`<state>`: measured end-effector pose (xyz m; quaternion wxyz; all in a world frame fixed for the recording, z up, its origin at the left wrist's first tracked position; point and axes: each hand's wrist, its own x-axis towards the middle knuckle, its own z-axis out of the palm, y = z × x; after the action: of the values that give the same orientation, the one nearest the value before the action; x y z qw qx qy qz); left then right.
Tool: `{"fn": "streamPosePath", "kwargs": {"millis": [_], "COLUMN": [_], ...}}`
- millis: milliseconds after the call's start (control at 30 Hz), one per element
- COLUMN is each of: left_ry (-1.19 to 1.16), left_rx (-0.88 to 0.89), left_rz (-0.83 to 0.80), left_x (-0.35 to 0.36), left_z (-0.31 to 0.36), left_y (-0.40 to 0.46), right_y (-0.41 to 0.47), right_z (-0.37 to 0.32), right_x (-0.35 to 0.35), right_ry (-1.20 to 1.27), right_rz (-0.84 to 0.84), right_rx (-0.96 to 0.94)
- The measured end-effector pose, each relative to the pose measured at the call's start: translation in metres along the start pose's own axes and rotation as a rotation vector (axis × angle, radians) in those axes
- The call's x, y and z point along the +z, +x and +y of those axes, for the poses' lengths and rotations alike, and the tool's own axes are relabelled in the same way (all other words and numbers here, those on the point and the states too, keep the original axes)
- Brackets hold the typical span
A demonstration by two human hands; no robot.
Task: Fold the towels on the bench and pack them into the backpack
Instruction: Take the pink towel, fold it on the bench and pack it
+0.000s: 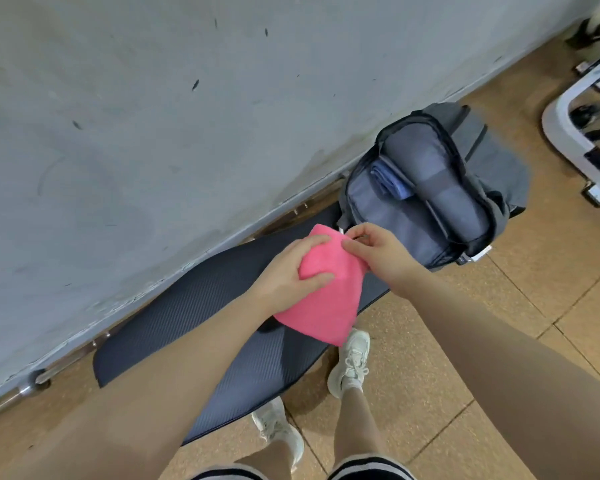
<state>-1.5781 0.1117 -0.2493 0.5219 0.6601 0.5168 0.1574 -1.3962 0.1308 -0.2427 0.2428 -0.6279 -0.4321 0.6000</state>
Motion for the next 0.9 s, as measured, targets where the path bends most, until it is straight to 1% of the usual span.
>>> {"fn": "streamPosePath", "kwargs": {"millis": [67, 133, 167, 200, 267, 300, 333, 367, 433, 500, 600, 700, 767, 800, 900], "left_ry": [-0.053, -0.127, -0.158, -0.173, -0.172, -0.165, -0.158, -0.151, -0.135, -0.135, -0.148, -0.125, -0.114, -0.094, 0.029], "left_rx": [-0.046, -0.073, -0.087, -0.099, -0.121, -0.128, -0.131, -0.134, -0.141, -0.147, -0.18, -0.181, -0.158, -0.133, -0.005], "left_rz": [-0.03, -0.032, -0.024, -0.015, 0.008, 0.02, 0.027, 0.028, 0.028, 0.024, -0.019, -0.081, -0.123, -0.147, -0.201], "left_x": [0.014, 0.029, 0.036, 0.043, 0.054, 0.058, 0.061, 0.064, 0.068, 0.073, 0.081, 0.088, 0.093, 0.097, 0.112], "left_z": [0.007, 0.012, 0.014, 0.015, 0.017, 0.019, 0.02, 0.02, 0.02, 0.018, 0.017, 0.018, 0.022, 0.026, 0.04], "left_y": [0.023, 0.05, 0.064, 0.079, 0.108, 0.122, 0.135, 0.147, 0.167, 0.182, 0.197, 0.207, 0.214, 0.219, 0.236], "right_y": [0.013, 0.029, 0.037, 0.045, 0.062, 0.072, 0.08, 0.088, 0.102, 0.116, 0.13, 0.137, 0.134, 0.132, 0.121], "right_z": [0.007, 0.016, 0.022, 0.027, 0.038, 0.044, 0.049, 0.054, 0.063, 0.072, 0.083, 0.082, 0.075, 0.072, 0.057], "right_x": [-0.02, -0.042, -0.055, -0.069, -0.099, -0.114, -0.128, -0.14, -0.16, -0.172, -0.177, -0.184, -0.197, -0.205, -0.23], "right_ry": [-0.007, -0.152, -0.288, -0.449, -0.805, -0.946, -1.044, -1.104, -1.185, -1.277, -1.339, -1.356, -1.266, -1.198, -1.017], "right_rz": [0.089, 0.134, 0.164, 0.23, 0.454, 0.557, 0.606, 0.591, 0.481, 0.398, 0.277, 0.311, 0.311, 0.303, 0.36], "right_rx": [0.026, 0.02, -0.003, -0.04, -0.166, -0.214, -0.21, -0.156, -0.025, 0.017, 0.068, 0.028, -0.051, -0.059, -0.139]}}
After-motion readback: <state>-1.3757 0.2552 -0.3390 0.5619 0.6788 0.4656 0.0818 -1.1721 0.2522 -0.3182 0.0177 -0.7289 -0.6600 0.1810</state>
